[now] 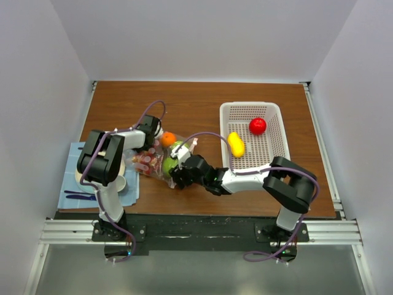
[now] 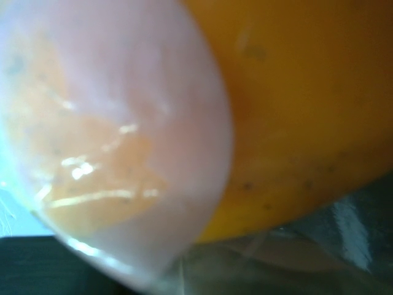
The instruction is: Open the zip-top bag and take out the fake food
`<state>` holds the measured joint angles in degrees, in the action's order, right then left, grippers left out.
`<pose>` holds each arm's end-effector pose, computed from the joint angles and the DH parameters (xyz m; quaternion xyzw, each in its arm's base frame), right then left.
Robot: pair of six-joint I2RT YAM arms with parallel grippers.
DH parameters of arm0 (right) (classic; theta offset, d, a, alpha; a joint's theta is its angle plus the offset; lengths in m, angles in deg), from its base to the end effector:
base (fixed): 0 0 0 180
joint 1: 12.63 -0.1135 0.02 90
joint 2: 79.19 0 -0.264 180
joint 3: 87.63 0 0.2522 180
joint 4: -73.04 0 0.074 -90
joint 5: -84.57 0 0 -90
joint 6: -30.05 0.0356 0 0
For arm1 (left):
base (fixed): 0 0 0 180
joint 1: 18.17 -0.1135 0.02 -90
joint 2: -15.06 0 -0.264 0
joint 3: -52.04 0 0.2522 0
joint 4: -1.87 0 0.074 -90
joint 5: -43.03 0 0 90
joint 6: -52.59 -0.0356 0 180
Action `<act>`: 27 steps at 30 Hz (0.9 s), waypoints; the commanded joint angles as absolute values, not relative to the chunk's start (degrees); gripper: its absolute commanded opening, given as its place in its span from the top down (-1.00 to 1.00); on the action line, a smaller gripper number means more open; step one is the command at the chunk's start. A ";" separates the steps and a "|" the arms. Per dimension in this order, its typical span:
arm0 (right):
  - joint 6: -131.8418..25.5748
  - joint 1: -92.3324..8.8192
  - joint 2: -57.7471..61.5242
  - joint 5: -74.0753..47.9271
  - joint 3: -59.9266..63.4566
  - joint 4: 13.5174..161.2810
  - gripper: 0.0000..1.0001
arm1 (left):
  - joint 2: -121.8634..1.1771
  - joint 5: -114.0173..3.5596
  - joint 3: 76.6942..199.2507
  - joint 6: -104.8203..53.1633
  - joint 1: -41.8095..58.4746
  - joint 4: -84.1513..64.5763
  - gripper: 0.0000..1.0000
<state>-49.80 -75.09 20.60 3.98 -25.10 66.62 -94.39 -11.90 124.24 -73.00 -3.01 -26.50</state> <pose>0.1713 0.3159 0.1650 -0.3457 0.7958 0.2338 0.4387 0.3444 -0.0721 0.1158 0.3419 0.8694 0.3255 0.1459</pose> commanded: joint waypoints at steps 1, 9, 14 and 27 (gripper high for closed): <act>-50.72 -75.65 23.20 2.83 -21.05 63.33 -0.47 | -100.43 -19.46 121.61 -74.15 -3.84 -34.74 1.00; -51.86 -75.74 28.21 5.98 -14.72 64.21 -0.69 | -100.43 -19.90 121.00 -73.71 -3.31 -34.92 1.00; -53.79 -75.74 31.28 8.02 -11.21 64.74 -0.69 | -99.55 -20.25 120.91 -73.97 -2.96 -35.44 1.00; -53.80 -75.82 35.25 6.61 -7.33 63.34 -0.49 | -98.49 -22.01 118.36 -72.74 0.90 -36.77 1.00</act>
<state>-52.86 -75.70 34.91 6.73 -9.45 68.00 -94.15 -12.23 123.76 -72.65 -2.40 -26.59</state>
